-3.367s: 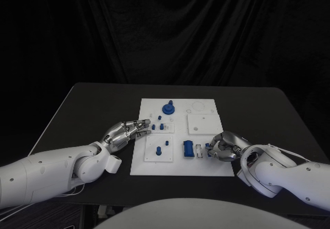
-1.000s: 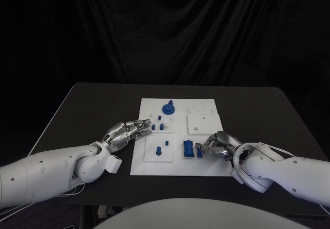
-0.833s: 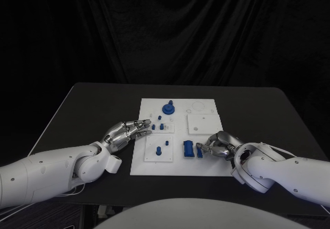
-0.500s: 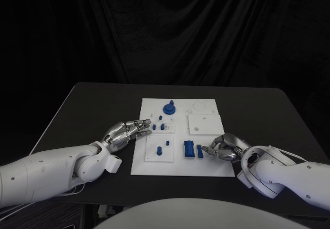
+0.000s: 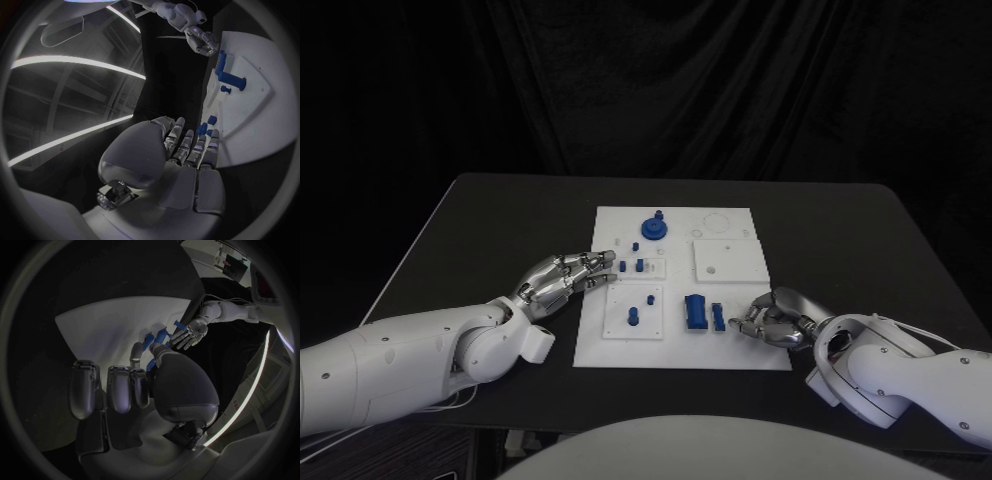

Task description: Assemble the parts on the task board

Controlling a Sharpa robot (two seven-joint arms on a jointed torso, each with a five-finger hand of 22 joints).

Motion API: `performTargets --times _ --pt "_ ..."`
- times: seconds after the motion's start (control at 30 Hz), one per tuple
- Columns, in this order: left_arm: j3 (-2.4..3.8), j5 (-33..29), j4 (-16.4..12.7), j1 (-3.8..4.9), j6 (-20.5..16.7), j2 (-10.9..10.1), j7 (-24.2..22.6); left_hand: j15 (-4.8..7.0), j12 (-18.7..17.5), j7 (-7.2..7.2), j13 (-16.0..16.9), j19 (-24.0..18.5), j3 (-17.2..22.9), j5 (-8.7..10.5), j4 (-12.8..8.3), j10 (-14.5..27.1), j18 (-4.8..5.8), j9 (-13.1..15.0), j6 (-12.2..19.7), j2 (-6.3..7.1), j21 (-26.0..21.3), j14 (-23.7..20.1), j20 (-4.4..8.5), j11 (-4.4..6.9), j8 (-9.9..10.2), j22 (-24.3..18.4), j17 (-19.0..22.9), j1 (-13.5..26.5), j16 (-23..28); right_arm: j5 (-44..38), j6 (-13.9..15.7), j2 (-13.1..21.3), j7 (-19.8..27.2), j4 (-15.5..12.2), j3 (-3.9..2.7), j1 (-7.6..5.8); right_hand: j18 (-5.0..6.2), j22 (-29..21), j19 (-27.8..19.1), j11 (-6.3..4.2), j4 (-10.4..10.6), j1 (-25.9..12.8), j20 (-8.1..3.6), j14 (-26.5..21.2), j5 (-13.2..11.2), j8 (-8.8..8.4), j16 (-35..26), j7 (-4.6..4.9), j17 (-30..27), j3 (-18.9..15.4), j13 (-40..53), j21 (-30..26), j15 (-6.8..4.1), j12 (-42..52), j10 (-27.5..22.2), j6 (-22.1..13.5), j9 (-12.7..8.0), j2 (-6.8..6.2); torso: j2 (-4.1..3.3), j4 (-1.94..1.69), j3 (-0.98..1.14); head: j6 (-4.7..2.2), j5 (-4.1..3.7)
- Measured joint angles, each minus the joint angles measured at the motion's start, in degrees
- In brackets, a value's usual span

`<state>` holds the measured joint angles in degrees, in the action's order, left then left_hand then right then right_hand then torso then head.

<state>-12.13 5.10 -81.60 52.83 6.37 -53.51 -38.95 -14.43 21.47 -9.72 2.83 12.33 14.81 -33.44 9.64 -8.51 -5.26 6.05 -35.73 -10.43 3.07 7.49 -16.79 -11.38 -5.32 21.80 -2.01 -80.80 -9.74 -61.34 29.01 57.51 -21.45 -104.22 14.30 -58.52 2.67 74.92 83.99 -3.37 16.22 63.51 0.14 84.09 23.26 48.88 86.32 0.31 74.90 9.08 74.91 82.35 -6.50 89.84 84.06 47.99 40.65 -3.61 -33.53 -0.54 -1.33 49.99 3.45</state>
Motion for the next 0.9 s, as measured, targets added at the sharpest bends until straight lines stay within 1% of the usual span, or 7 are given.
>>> performTargets --times 0.1,0.33,0.53,0.7,0.73,0.83,0.9 --pt "0.00 0.00 0.01 0.00 0.00 0.01 0.00 0.00 0.00 0.00 0.00 0.00 0.00 0.00 0.00 0.00 0.00 0.00 0.00 0.00 0.00 0.00 0.00 0.00 0.00 0.00 0.00 0.00 0.00 0.00 -0.28 -0.20 0.00 0.01 0.00 0.02 0.00 0.03 0.06 -0.12 0.13 0.24 -0.35 0.00 0.00 0.96 0.00 -0.29 0.00 -0.30 0.00 0.00 0.00 0.00 -0.12 -0.29 0.83 0.24 0.02 0.01 -0.03 0.00 0.07" --pt "0.00 0.00 0.07 -0.01 0.01 0.07 0.00 0.00 0.00 0.00 0.00 0.00 0.00 0.00 0.00 0.00 0.00 0.00 0.00 0.00 0.00 0.00 0.00 0.00 0.00 0.00 0.00 0.00 0.00 0.00 -0.86 -0.76 0.00 0.70 0.00 0.04 0.00 0.02 0.06 -0.33 0.25 0.53 -0.35 -0.18 -1.21 2.41 0.00 -0.49 0.00 -0.82 0.00 -0.01 -0.23 0.00 0.08 -0.49 2.03 0.54 0.03 0.02 -0.05 0.00 -0.05" --pt "0.00 0.00 0.13 -0.03 0.01 0.18 0.00 0.00 0.00 0.00 0.00 0.00 0.16 0.00 -0.16 0.00 0.00 0.00 0.00 0.00 0.00 0.00 0.00 0.00 0.00 0.01 0.00 0.00 0.00 0.00 -1.05 -1.34 0.02 1.29 0.00 0.06 0.00 0.02 -0.14 -0.53 0.30 0.75 -0.55 0.00 -3.37 3.72 0.00 -0.70 0.00 -1.57 0.00 -0.01 -0.41 0.00 -0.12 -0.70 3.10 0.76 -0.01 -0.09 -0.02 0.00 -0.20" --pt "0.00 0.00 0.16 -0.04 0.02 0.19 0.00 0.00 0.00 0.00 0.00 0.00 0.16 0.00 -0.16 0.00 0.00 0.00 0.00 0.00 0.00 0.00 0.00 0.00 0.00 0.01 0.00 0.00 0.00 0.00 -1.10 -1.94 0.03 1.72 0.00 0.09 0.00 0.02 0.07 -0.53 0.21 0.87 -0.76 -0.06 -4.08 3.89 0.00 -0.74 0.00 -1.80 0.00 -0.01 -0.47 0.00 -0.12 -0.74 3.42 0.88 -0.05 -0.13 0.01 0.00 -0.30" --pt "0.00 0.00 0.17 -0.05 0.02 0.20 0.00 0.00 0.00 0.00 0.00 0.00 0.16 0.00 -0.16 0.00 0.00 0.00 0.00 0.00 0.00 0.00 0.00 0.00 0.00 0.01 0.00 0.00 0.00 0.00 -1.10 -2.06 0.03 1.81 -0.01 0.10 0.00 0.02 0.07 -0.56 0.11 1.37 -0.76 -0.20 -4.28 4.14 0.00 -0.91 0.00 -1.90 0.00 -0.01 -0.61 0.00 -0.09 -0.91 3.54 1.11 -0.05 -0.13 0.01 0.00 -0.31" --pt "0.00 0.00 0.17 -0.07 0.04 0.22 0.00 0.00 0.00 0.00 0.00 0.00 0.15 0.00 -0.16 0.00 0.00 0.00 0.00 0.00 0.00 0.00 0.00 0.00 0.00 0.01 0.00 0.00 0.00 0.00 -1.09 -2.51 0.03 2.16 -0.01 0.12 0.01 0.01 0.07 -0.95 -0.70 3.58 -0.76 0.00 -4.28 4.44 0.00 -0.91 0.00 -1.53 -0.01 -0.01 -0.82 0.00 -0.13 -0.91 3.88 1.28 -0.05 -0.13 -0.01 0.00 -0.21" --pt "0.00 0.00 0.17 -0.07 0.05 0.23 0.00 0.00 0.00 0.00 0.00 0.00 0.16 0.00 -0.16 0.12 0.00 0.00 0.00 0.00 0.00 0.00 0.00 -0.11 0.00 0.01 0.00 0.00 0.00 0.00 -1.08 -2.79 0.03 2.45 -0.02 0.14 0.00 0.01 0.07 -0.95 -1.22 4.35 -0.76 0.00 -4.28 4.44 0.00 -0.91 0.00 -1.48 -0.01 -0.01 -0.82 0.00 -0.13 -0.91 4.05 1.26 -0.05 -0.11 -0.01 0.00 -0.15"
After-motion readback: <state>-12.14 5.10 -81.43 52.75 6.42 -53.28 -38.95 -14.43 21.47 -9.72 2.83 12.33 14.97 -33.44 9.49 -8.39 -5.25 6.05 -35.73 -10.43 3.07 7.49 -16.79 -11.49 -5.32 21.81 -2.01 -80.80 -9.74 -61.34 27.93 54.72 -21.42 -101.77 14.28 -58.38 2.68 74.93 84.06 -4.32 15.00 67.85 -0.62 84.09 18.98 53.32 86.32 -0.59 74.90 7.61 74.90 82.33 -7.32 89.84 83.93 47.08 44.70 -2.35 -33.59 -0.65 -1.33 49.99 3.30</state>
